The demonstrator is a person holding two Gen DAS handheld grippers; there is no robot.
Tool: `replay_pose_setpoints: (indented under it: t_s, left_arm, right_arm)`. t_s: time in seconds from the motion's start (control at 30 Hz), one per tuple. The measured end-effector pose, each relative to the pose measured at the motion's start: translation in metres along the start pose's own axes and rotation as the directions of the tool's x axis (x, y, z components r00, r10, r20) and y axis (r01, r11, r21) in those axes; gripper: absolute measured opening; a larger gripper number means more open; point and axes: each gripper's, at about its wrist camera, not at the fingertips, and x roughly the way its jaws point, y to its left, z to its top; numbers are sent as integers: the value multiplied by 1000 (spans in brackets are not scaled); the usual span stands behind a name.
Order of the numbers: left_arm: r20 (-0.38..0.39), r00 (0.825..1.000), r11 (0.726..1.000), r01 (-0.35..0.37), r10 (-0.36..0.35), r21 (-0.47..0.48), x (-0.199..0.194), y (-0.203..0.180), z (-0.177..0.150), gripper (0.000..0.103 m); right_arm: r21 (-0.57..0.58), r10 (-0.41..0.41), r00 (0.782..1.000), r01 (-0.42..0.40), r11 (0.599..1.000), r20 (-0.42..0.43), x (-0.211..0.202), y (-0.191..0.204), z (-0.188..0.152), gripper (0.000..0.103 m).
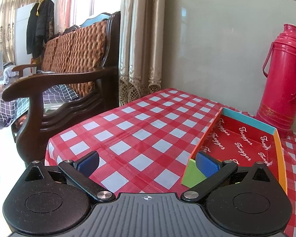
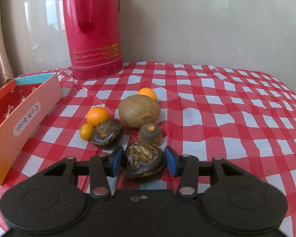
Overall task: Organize fruits
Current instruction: 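Carry the brown fruit with the right tool into the red box and open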
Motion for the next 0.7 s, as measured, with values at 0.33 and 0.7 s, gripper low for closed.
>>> replay_pose_setpoints:
  t_s: [0.33,0.7]
  left_arm:
    - [0,1000,1000,4,-4,17,-2,-9,-2,103]
    - [-7,1000,1000,1,-1,14,-2,-12,-3,103]
  right_arm:
    - [45,19,999,-21,999,31,-14,-14,1,37]
    - [99,49,993,-60,993,111,-34,-26,5,37]
